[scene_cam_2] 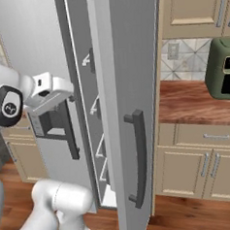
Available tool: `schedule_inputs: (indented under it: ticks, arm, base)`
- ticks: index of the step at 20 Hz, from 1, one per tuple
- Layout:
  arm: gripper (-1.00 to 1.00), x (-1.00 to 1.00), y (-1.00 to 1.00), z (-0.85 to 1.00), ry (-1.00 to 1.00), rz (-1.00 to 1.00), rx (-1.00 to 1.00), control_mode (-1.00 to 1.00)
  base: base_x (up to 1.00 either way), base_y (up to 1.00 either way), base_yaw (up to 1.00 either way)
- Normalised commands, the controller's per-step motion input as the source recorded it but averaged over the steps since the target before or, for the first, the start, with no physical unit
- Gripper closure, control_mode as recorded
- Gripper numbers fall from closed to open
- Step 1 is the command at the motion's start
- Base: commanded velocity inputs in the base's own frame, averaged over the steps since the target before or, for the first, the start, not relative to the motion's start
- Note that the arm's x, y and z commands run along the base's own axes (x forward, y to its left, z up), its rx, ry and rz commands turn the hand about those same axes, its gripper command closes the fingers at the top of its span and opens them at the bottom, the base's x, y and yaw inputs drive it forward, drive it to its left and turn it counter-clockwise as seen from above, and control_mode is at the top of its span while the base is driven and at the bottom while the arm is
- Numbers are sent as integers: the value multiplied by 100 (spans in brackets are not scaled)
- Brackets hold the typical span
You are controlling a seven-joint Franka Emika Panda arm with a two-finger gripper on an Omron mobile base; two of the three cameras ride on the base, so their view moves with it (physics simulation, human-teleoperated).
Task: Retrieve the sausage and cheese from the fridge and place them on the cutting board on the counter.
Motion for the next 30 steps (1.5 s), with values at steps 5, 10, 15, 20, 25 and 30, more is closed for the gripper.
schedule_inputs:
  ticks: [5,10,15,20,25,30]
  arm:
    - [-100,35,20,63,4,-4,-21,-100]
    - [-100,65,2,51,0,-3,-23,-100]
    - [-100,71,0,27,0,-6,-29,-100]
    - [-100,57,-12,0,0,-8,-23,-100]
    - [-100,42,-27,0,0,-7,-17,-100]
    - [-100,35,-52,0,0,-9,-13,-100]
  base:
    - [0,0,0]
    - [0,0,0]
    - [0,0,0]
    - [0,0,0]
    - [0,0,0]
    - [0,0,0]
